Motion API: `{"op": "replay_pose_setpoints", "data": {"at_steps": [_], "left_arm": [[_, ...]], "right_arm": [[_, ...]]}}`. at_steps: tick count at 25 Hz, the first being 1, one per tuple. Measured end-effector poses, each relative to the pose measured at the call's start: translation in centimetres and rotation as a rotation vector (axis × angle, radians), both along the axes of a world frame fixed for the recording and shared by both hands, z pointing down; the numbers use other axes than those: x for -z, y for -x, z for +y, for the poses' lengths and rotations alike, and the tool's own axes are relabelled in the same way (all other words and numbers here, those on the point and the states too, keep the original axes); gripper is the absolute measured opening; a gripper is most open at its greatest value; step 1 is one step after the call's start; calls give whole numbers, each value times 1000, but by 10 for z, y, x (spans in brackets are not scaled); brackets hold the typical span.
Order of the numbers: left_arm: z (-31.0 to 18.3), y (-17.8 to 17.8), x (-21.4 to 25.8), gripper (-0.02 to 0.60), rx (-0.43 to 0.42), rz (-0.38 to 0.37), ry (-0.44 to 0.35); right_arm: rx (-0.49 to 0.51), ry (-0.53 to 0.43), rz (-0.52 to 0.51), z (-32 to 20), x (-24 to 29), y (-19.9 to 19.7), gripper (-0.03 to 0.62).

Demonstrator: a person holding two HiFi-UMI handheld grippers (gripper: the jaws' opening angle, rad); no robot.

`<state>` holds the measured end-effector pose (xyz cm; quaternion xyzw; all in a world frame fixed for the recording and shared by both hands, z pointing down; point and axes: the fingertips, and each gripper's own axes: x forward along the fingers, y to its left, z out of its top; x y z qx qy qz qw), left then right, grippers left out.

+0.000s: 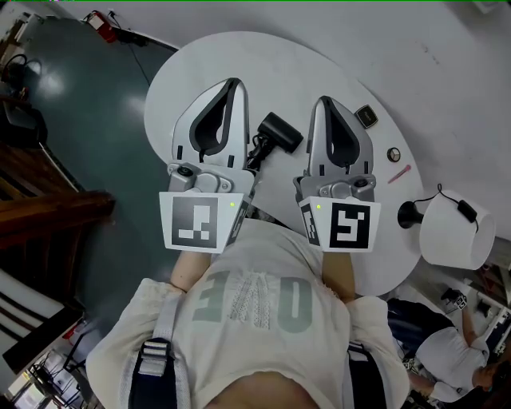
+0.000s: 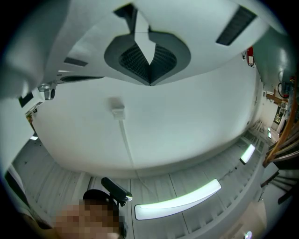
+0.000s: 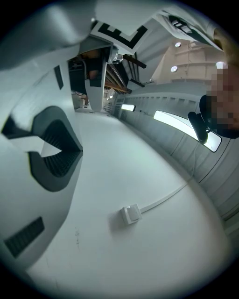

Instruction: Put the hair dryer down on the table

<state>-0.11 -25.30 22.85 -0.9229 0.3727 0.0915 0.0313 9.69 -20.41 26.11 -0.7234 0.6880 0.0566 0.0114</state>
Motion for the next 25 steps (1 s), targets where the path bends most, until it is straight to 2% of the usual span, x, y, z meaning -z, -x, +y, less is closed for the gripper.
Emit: {"op": "replay_pose_setpoints", "data": {"at_steps": [25], "left_arm": [[10, 8, 4, 6, 0, 7, -8]], "right_arm": [[14, -17, -9, 9, 6, 7, 3]]}}
